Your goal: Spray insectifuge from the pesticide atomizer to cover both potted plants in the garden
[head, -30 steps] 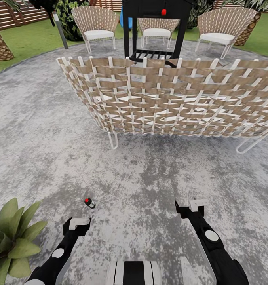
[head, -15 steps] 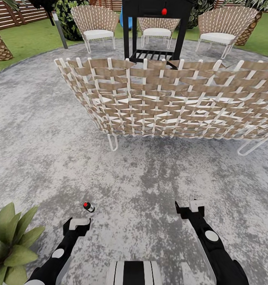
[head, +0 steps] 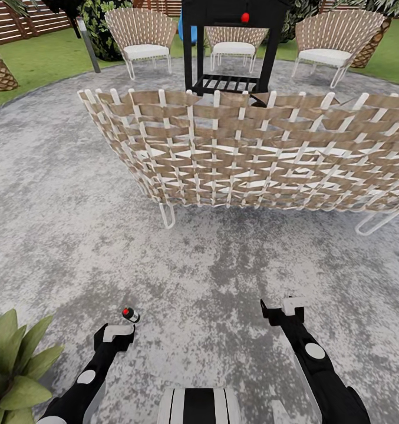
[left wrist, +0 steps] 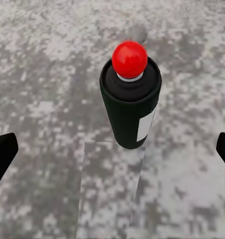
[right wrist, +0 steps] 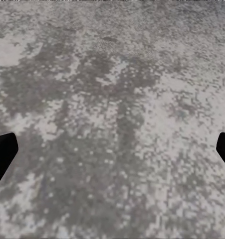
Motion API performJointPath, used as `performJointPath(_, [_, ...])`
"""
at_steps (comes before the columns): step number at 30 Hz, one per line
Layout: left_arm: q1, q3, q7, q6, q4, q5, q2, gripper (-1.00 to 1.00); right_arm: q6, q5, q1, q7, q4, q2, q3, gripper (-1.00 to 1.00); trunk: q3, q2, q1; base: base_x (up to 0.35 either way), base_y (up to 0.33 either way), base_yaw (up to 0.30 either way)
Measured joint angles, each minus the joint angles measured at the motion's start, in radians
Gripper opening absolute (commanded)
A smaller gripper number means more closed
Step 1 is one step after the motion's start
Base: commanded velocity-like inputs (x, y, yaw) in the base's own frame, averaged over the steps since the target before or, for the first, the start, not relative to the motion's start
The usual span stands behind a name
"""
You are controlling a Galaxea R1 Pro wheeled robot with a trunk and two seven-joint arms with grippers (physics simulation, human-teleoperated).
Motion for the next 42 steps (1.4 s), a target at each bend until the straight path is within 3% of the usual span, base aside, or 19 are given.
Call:
performJointPath(16, [0.0, 0.0, -0.001, -0.001, -0.001, 0.0, 0.001, 1.0, 0.0, 0.0, 0.0, 0.0, -0.001, 0.001, 0.0, 1.0, 0.0, 0.0, 0.0, 0.016, 0.0, -0.015])
performJointPath(24, [0.0, 0.0, -0.001, -0.002, 0.0, 0.0, 0.002, 1.0, 0.004, 0.0, 0.0, 0.0, -0.002, 0.007, 0.0, 1.0, -0.038, -0.002, 0.004, 0.0, 0.0, -0.001])
performJointPath(42, [0.005, -0.004, -0.001, -0.002, -0.002, 0.001, 0.0, 1.0, 0.0, 0.0, 0.0, 0.0, 0.0, 0.007, 0.0, 1.0, -0.042, -0.002, 0.004, 0.074, 0.0, 0.0])
